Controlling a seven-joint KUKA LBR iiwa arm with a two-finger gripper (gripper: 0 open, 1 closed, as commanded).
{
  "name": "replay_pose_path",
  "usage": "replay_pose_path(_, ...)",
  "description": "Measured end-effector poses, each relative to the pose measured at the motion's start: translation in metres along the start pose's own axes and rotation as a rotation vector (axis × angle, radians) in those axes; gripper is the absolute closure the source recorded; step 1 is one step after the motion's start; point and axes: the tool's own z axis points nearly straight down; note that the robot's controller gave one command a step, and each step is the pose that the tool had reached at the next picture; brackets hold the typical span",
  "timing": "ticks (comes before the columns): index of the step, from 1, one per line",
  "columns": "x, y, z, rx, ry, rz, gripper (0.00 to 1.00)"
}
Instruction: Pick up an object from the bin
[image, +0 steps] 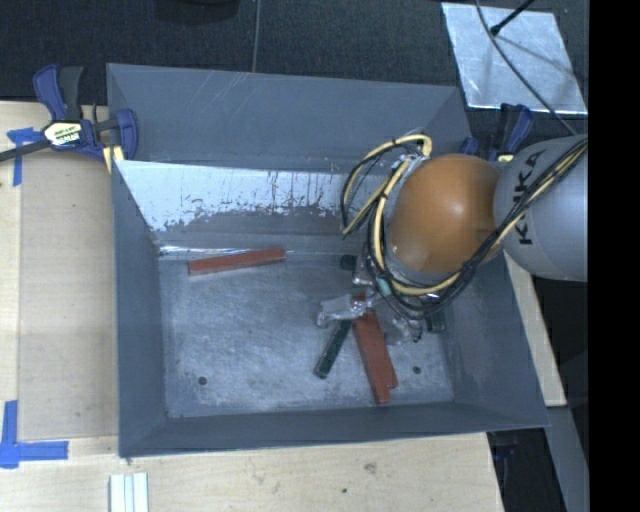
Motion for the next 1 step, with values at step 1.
replay_pose_path(1, -0.0002, -0.0002, -0.0008, 0.001, -0.001, 0.001, 1.00)
